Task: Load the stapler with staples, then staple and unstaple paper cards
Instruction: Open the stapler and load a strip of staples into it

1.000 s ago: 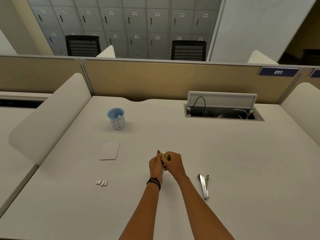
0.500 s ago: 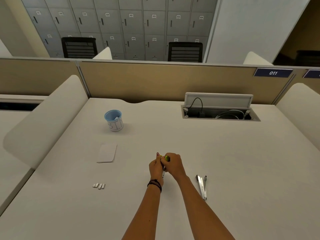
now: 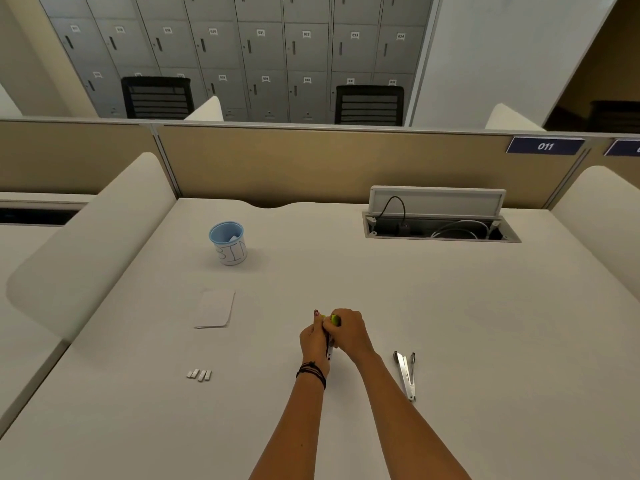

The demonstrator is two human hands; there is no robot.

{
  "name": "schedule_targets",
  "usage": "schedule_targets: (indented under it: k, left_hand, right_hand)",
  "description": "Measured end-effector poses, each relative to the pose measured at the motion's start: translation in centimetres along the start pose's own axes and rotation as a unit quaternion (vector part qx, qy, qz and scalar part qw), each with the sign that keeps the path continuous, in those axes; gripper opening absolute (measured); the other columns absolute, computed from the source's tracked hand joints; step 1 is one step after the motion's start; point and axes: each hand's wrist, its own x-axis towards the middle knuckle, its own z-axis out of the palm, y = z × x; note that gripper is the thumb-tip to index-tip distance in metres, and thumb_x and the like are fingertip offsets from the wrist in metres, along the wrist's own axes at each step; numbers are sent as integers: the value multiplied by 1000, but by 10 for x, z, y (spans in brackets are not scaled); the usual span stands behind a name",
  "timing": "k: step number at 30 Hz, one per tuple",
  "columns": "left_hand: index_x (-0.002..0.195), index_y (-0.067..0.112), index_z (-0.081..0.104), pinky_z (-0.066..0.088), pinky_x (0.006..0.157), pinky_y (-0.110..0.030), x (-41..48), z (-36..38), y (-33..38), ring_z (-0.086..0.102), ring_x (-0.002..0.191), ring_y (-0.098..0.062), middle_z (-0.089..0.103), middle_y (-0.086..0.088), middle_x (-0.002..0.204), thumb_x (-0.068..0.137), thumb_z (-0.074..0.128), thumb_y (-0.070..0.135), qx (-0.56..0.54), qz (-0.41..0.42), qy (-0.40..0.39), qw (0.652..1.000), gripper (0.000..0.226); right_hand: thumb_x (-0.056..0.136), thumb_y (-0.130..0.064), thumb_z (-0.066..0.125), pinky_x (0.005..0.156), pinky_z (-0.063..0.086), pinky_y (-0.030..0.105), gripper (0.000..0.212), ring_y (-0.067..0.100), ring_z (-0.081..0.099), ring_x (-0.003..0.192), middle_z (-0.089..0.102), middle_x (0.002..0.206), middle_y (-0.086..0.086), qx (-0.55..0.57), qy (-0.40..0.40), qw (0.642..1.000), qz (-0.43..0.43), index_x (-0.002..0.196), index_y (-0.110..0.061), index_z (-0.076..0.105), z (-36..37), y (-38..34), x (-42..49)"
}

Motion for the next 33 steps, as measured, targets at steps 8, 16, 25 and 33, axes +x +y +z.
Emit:
schedule_targets:
  k: [8,16,25,33]
  left_hand:
    - [70,8,61,44,47,-23,0,-10,12,50,53,-18,55,-10,63,97,43,39,74,43,-62,994,45]
    - [82,10,70,49,54,-22,0,-21,7,60,62,-17,66,-8,71,96,43,41,95,27,-106,989,43]
    - [71,9,64,43,46,-22,-7,-13,9,52,53,-15,58,-7,63,95,45,41,54,2,-46,997,45]
    - [66,9,62,36,43,-22,-8,-4,19,45,46,-16,52,-8,54,95,44,43,30,-38,-44,998,48]
  right_hand:
    - [95,-25,47,45,46,19,34,16,54,49,52,60,5,21,-35,999,16,64,-11,43,-6,-5,-7]
    - [95,-27,45,65,56,43,33,27,63,69,63,72,10,-4,-21,1000,0,79,-3,62,1,2,-18]
    - [92,-14,49,46,55,32,31,19,52,52,49,57,9,43,17,999,0,63,-6,50,4,-6,-21]
    - [88,-10,50,39,42,24,38,20,46,39,43,51,13,23,44,999,-16,52,-9,39,-5,-9,-12]
